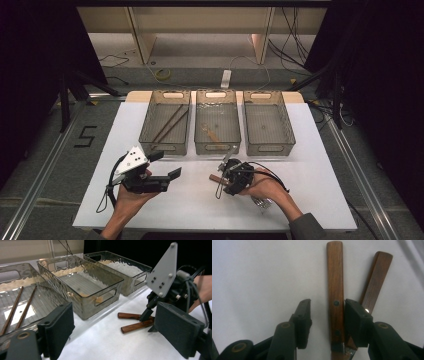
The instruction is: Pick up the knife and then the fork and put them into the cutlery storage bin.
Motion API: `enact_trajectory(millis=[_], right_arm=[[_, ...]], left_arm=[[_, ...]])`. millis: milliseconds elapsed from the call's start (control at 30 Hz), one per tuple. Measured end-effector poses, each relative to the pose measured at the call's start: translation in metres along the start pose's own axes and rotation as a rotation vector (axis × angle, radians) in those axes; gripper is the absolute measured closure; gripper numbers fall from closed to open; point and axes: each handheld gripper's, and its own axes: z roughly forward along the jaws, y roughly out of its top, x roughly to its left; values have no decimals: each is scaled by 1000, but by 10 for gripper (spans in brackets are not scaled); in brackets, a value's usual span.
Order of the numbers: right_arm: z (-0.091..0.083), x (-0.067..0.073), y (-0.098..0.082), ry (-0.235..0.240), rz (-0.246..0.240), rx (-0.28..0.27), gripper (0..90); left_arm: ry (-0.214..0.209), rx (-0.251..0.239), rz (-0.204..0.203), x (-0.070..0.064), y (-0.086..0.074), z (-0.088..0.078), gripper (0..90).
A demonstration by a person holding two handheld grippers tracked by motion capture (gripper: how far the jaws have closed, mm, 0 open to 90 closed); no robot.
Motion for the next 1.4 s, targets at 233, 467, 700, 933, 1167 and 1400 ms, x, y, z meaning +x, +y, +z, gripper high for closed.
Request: enact_trajectory(millis=[233,467,700,933,1167,1400], right_arm=[[1,-1,-1,1,9,-3,617],[1,-1,-1,-8,8,5,660],[0,-3,-3,-5,3,12,700],[0,-2,-2,-17,-12,20,736],[0,1,-1,-28,-22,34,760],[0,4,2,-41,-29,51,767]], left_arm=[[2,1,1,0,0,0,155],[7,4,7,0,0,1,155],[6,3,9,-1,0,0,155],[6,6,14,-1,0,0,156],[9,8,16,-1,0,0,157],[8,5,17,-1,0,0,157]])
